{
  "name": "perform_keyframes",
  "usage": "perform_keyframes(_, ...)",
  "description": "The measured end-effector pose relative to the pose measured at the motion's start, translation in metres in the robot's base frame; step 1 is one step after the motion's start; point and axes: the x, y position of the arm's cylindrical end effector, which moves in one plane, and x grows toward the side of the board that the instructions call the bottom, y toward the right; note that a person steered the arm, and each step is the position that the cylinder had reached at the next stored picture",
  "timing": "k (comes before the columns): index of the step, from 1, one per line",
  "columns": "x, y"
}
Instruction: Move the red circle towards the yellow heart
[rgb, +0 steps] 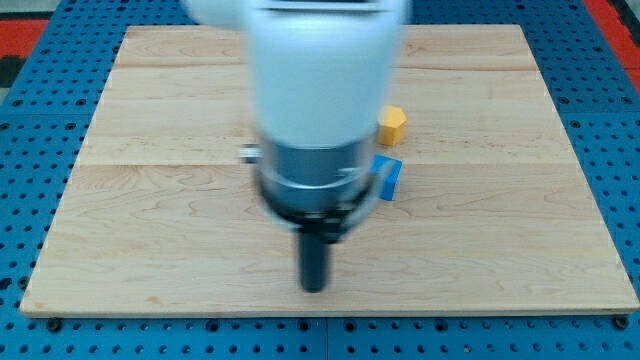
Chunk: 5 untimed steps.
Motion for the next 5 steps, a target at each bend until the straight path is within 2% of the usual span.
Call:
perform_keyframes(1, -0.015, -0.066)
perform_keyframes(2, -0.040, -0.094)
perform_keyframes(5, -0.092, -0.096)
